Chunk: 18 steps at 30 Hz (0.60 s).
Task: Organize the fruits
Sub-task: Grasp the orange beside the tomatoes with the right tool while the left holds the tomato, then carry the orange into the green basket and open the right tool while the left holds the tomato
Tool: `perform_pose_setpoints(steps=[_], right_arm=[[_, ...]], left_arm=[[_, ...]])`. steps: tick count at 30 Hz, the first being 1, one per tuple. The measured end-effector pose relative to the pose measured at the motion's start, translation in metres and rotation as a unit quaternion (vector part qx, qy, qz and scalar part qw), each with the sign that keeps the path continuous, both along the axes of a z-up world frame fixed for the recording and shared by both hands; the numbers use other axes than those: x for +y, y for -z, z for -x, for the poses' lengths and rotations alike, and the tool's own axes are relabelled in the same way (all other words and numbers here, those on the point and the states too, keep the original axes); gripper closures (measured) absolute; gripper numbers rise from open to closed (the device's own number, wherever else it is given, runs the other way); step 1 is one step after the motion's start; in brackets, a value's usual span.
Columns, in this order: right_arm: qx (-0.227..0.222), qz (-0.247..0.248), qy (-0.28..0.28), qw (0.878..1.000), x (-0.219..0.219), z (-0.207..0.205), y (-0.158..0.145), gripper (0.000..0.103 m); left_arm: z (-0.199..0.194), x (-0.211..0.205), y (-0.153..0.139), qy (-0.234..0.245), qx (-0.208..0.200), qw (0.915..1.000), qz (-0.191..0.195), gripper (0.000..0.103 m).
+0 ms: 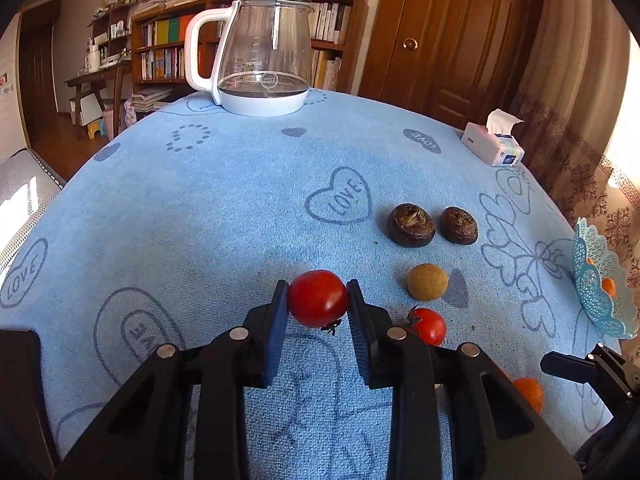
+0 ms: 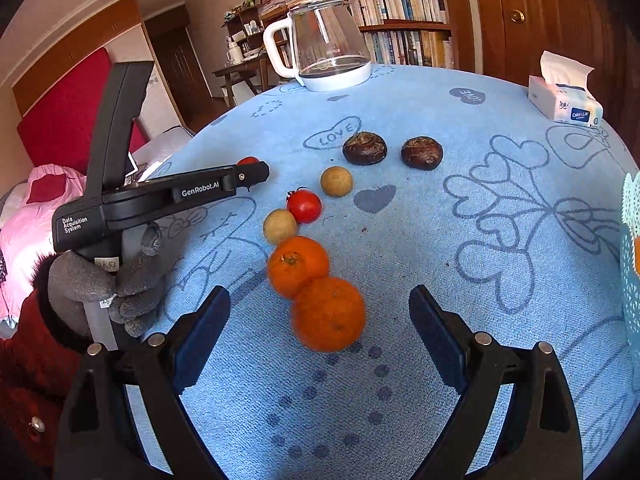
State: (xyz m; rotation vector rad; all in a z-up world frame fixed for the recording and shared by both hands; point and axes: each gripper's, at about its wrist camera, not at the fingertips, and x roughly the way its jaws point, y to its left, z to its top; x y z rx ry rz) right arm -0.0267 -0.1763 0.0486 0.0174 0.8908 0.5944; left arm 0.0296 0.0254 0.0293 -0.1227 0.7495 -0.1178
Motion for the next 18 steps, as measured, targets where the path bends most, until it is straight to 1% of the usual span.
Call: perform_pose_setpoints(steps=[2,3,5,7,8,9,11,13,15,18], right_arm=[[0.008,0.02,0.007,1.0,0.0026,-0.001,0.0066,0.017],[0.012,0.021,0.006,1.0,0.0026,-0.0016,0.0079,0.023],[0.012,0.017,0.006,1.0,0.0011,-0.0021,0.0083,0.027],[0.013,0.015,0.002,1.0,0.0014,-0.0026,0.0091,0.038],[0.014,0.016,-0.001,1.0,0.0024,-0.0021,0.0097,0.041],[0.014,0.017,-0.003,1.0,0.0032,-0.0019,0.0103,0.046],[0.015,0.018,-0.007,1.0,0.0041,-0.0023,0.011,0.054],[0.017,0.016,-0.004,1.0,0.0031,-0.0036,0.0113,0.059],[0.018,0.013,0.0,1.0,0.0018,-0.0044,0.0112,0.062],[0.018,0.013,0.0,1.0,0.0018,-0.005,0.0109,0.062]], left_arm=[[-0.0009,0.0001,0.0006,-0.002,0.001,1.0,0.001,0.074],[-0.0011,0.0001,0.0007,-0.002,0.002,1.0,0.002,0.074],[-0.0014,0.0,0.0011,-0.002,0.002,1.0,0.001,0.074],[-0.0013,-0.0004,0.001,-0.002,0.001,1.0,-0.001,0.074],[-0.0011,-0.001,0.0011,-0.002,0.0,1.0,-0.002,0.074],[-0.0006,-0.0013,0.001,-0.002,-0.001,1.0,-0.004,0.074],[0.0,-0.0018,0.0007,-0.001,-0.002,1.0,-0.005,0.074],[0.0003,-0.002,0.0007,-0.001,-0.003,1.0,-0.005,0.074],[0.0009,-0.0013,0.0007,-0.003,-0.003,1.0,-0.004,0.074],[0.0019,-0.0011,0.0001,-0.004,-0.006,1.0,-0.003,0.074]])
